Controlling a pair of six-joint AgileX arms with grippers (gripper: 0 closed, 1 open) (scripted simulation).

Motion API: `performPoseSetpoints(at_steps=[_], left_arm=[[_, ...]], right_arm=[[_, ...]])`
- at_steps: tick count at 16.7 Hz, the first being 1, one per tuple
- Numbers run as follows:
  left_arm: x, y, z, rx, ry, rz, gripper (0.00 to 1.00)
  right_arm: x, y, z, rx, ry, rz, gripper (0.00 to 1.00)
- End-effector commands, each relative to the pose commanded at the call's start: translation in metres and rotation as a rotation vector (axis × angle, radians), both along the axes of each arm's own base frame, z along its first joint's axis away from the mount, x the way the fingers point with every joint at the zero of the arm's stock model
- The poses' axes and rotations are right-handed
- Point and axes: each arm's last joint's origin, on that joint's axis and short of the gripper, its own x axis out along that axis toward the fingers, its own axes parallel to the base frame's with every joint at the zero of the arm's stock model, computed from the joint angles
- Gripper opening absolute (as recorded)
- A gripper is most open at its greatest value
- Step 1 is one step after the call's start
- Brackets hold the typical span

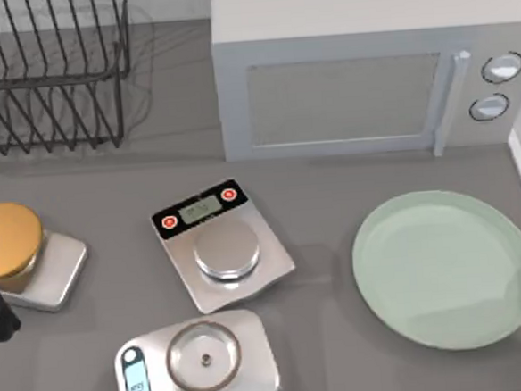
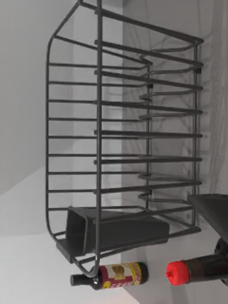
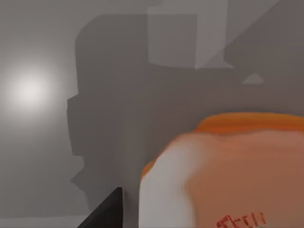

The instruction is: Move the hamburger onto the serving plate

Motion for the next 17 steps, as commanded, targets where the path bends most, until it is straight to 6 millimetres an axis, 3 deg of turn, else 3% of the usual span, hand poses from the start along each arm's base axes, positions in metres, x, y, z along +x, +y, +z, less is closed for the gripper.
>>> performPoseSetpoints(at_steps=[2,3,10,11,14,17], left_arm=[[0.000,0.000,0.000,0.000,0.000,0.000,1.00],[0.000,0.000,0.000,0.000,0.000,0.000,1.00],[0.000,0.000,0.000,0.000,0.000,0.000,1.00],[0.000,0.000,0.000,0.000,0.000,0.000,1.00],[0.000,0.000,0.000,0.000,0.000,0.000,1.00],[0.000,0.000,0.000,0.000,0.000,0.000,1.00]], right_arm=[[0.000,0.000,0.000,0.000,0.000,0.000,0.02],[0.000,0.000,0.000,0.000,0.000,0.000,0.00],[0.000,0.000,0.000,0.000,0.000,0.000,0.00],[0.002,0.000,0.022,0.014,-0.013,-0.014,0.00],[0.006,0.001,0.031,0.014,-0.018,-0.008,0.00],[0.009,0.000,0.057,0.014,-0.007,-0.007,0.00]])
